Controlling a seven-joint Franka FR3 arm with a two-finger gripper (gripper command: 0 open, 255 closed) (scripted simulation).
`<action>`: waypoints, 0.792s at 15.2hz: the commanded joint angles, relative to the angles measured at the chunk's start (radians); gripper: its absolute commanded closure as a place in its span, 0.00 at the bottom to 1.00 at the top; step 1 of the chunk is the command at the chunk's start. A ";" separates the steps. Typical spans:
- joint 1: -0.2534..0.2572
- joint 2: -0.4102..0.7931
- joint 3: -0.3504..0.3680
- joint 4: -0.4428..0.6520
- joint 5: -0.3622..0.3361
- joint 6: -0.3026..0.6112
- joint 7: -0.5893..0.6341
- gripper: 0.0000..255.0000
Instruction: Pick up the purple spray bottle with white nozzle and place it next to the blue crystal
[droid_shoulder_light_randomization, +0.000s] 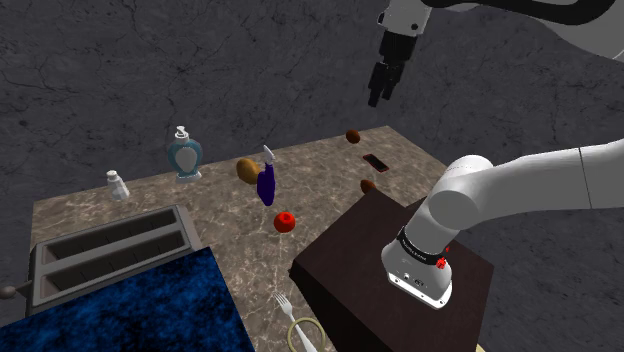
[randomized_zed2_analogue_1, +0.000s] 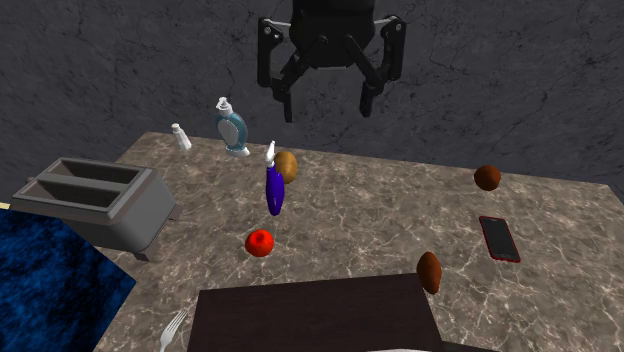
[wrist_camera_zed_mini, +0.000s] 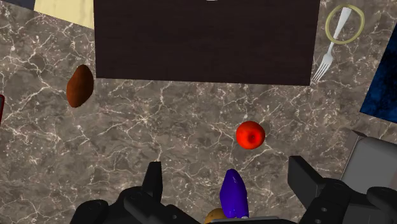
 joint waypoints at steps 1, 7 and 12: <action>0.000 0.000 0.000 0.000 0.000 0.000 0.000 0.00; 0.012 0.113 0.055 -0.082 0.040 0.218 0.091 0.00; 0.021 0.249 0.099 -0.109 0.062 0.401 0.163 0.00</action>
